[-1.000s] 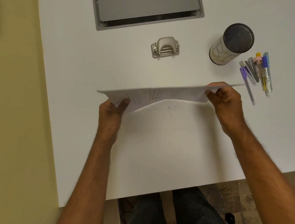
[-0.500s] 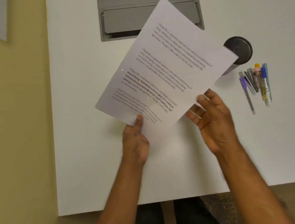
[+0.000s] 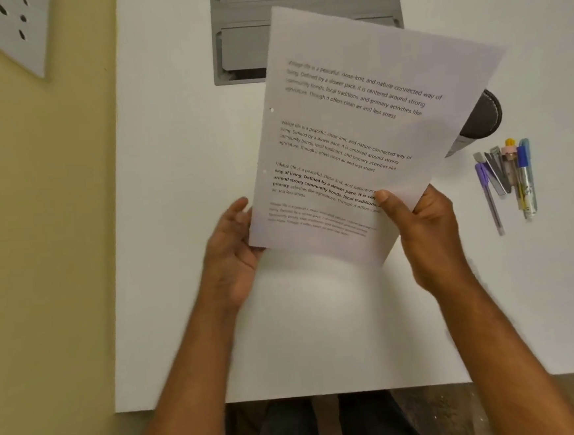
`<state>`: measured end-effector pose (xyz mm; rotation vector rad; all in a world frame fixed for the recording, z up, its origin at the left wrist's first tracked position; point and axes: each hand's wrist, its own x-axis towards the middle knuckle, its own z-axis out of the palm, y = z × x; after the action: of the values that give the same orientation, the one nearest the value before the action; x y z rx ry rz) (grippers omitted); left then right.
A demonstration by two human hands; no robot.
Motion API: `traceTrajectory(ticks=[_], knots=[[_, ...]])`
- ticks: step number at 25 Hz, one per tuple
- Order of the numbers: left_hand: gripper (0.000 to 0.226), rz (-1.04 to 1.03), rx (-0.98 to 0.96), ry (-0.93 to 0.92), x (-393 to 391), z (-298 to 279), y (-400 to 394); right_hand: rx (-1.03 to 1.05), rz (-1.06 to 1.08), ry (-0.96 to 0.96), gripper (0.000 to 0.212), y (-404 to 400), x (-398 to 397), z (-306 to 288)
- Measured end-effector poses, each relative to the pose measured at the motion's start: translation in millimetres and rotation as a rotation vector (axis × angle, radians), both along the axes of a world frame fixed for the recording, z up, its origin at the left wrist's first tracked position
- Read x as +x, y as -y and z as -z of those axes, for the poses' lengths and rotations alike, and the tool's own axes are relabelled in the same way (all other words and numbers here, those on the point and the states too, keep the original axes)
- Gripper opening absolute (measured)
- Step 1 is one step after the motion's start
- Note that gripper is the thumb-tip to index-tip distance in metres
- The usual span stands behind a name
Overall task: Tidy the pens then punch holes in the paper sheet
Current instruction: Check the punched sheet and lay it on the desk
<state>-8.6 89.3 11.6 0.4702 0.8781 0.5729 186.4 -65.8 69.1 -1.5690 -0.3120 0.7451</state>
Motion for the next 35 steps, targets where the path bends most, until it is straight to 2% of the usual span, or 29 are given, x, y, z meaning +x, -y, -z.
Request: traceTrajectory(ticks=[3, 5, 10, 14, 18, 25, 29, 35], knots=[[0.025, 0.342, 0.357, -0.191, -3.7, -23.0, -44.3, -0.036, -0.136, 0.016, 0.036, 3.9, 13.4, -4.1], [0.022, 0.46, 0.525, -0.236, 4.2, -32.3, -53.4, -0.058, -0.169, 0.01, 0.034, 3.0, 15.9, -2.7], [0.021, 0.199, 0.477, -0.408, 20.7, -31.2, -26.7, -0.128, -0.078, 0.021, 0.027, -5.3, -3.4, 12.7], [0.021, 0.091, 0.413, -0.546, 7.8, -18.6, -16.4, -0.19, 0.004, 0.08, 0.018, -7.8, -25.9, 25.9], [0.018, 0.088, 0.398, -0.694, -27.4, -12.2, -30.5, -0.26, 0.026, 0.044, 0.016, -20.1, -62.3, 40.2], [0.014, 0.085, 0.437, -1.044, -105.7, 6.4, -70.1, -0.293, -0.109, -0.036, 0.016, -61.7, -138.7, 72.4], [0.011, 0.08, 0.518, -1.217, -129.9, 17.9, -78.3, -0.329, -0.187, -0.019, 0.02, -75.5, -167.2, 84.7], [0.012, 0.099, 0.658, -1.36, -133.5, 27.0, -74.2, -0.372, -0.286, 0.076, 0.033, -79.6, -175.3, 92.8]])
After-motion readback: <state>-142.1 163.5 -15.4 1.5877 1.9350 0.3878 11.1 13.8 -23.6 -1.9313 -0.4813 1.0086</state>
